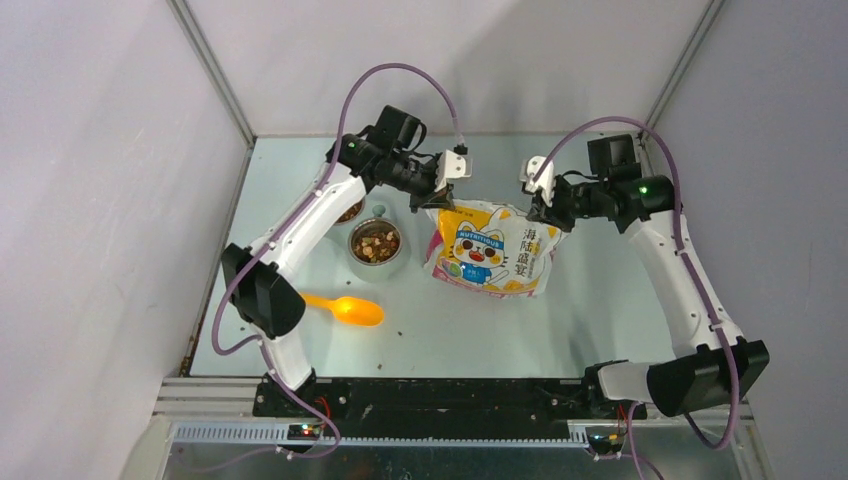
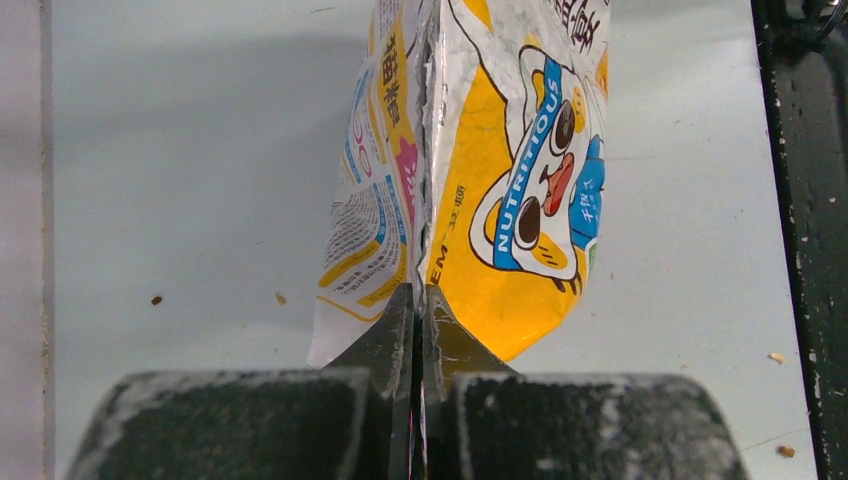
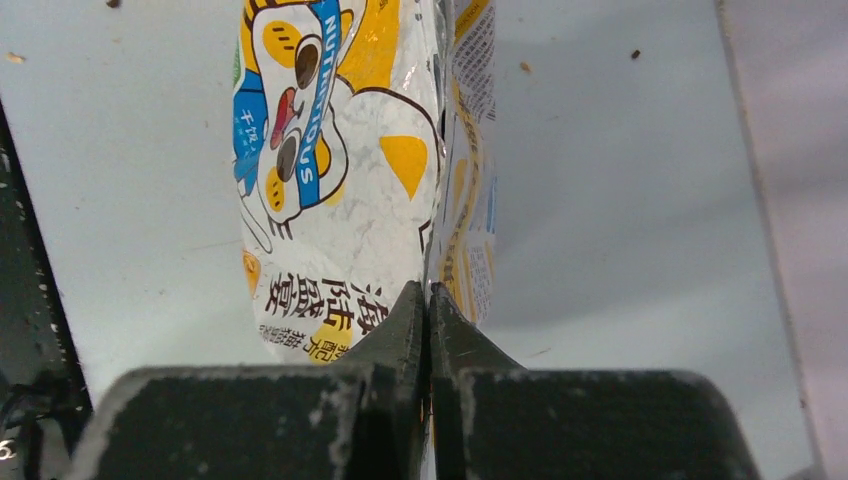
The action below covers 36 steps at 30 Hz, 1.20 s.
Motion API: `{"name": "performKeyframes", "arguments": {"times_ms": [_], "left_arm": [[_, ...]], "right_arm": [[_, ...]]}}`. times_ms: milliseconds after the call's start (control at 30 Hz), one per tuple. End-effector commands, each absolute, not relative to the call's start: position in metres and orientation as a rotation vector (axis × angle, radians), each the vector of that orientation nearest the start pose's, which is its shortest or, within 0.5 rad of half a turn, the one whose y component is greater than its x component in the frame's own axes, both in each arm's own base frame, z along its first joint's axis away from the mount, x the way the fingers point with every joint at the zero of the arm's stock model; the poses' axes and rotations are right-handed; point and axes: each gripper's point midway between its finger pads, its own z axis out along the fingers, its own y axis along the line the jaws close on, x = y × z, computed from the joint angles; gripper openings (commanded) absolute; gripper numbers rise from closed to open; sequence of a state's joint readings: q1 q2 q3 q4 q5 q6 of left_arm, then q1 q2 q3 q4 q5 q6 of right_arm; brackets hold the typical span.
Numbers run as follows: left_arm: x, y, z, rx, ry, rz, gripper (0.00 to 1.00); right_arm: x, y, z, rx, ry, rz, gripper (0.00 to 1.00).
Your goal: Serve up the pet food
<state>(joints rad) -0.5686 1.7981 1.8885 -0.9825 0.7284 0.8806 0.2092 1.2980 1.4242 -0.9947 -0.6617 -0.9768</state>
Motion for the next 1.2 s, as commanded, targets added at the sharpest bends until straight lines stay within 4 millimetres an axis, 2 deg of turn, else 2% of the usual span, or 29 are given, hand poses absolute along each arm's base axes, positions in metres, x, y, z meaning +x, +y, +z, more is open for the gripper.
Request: {"name": "performKeyframes", "arguments": {"times_ms": [0, 133, 200, 233, 300, 333, 367, 400, 567, 667, 700, 733, 767, 833, 967, 1000, 1067, 1167], "left_arm": [[0.335, -0.289, 0.263, 1.670, 1.581, -0.628, 0.00], [0.322, -0.302, 0.262, 1.719, 1.542, -0.664, 0.00], [0.318, -0.307, 0.263, 1.730, 1.520, -0.681, 0.00], [0.316, -0.310, 0.264, 1.741, 1.502, -0.685, 0.00], [0.311, -0.317, 0.267, 1.760, 1.455, -0.715, 0.14], [0.309, -0.320, 0.269, 1.763, 1.433, -0.732, 0.24], [0.306, -0.325, 0.269, 1.776, 1.409, -0.743, 0.28], [0.306, -0.327, 0.270, 1.780, 1.397, -0.741, 0.33], [0.307, -0.345, 0.262, 1.806, 1.342, -0.715, 0.36], [0.310, -0.348, 0.255, 1.817, 1.336, -0.687, 0.33], [0.313, -0.347, 0.252, 1.819, 1.346, -0.664, 0.27], [0.315, -0.347, 0.253, 1.816, 1.346, -0.649, 0.20], [0.319, -0.344, 0.252, 1.811, 1.362, -0.617, 0.08], [0.324, -0.338, 0.253, 1.800, 1.392, -0.566, 0.01], [0.345, -0.307, 0.259, 1.679, 1.536, -0.496, 0.00], [0.355, -0.296, 0.261, 1.605, 1.594, -0.488, 0.00], [0.364, -0.283, 0.265, 1.508, 1.660, -0.499, 0.00], [0.354, -0.279, 0.267, 1.504, 1.670, -0.552, 0.00]], "right_arm": [[0.291, 0.129, 0.288, -1.406, 1.723, 0.406, 0.00], [0.291, 0.134, 0.279, -1.410, 1.755, 0.450, 0.03], [0.290, 0.135, 0.276, -1.418, 1.764, 0.451, 0.12], [0.290, 0.133, 0.274, -1.427, 1.767, 0.433, 0.20], [0.288, 0.130, 0.272, -1.445, 1.766, 0.407, 0.28], [0.287, 0.128, 0.271, -1.456, 1.764, 0.395, 0.30], [0.286, 0.125, 0.269, -1.462, 1.771, 0.379, 0.33], [0.286, 0.124, 0.268, -1.474, 1.767, 0.367, 0.34], [0.287, 0.117, 0.267, -1.480, 1.766, 0.309, 0.29], [0.288, 0.114, 0.268, -1.478, 1.758, 0.283, 0.21], [0.288, 0.112, 0.269, -1.474, 1.756, 0.277, 0.19], [0.289, 0.110, 0.271, -1.468, 1.753, 0.272, 0.14], [0.287, 0.110, 0.273, -1.473, 1.747, 0.270, 0.06], [0.284, 0.107, 0.274, -1.476, 1.753, 0.286, 0.00], [0.286, 0.092, 0.288, -1.388, 1.783, 0.320, 0.00], [0.288, 0.085, 0.289, -1.350, 1.797, 0.328, 0.00], [0.292, 0.079, 0.289, -1.296, 1.822, 0.352, 0.00], [0.292, 0.084, 0.288, -1.258, 1.832, 0.410, 0.00]]}}
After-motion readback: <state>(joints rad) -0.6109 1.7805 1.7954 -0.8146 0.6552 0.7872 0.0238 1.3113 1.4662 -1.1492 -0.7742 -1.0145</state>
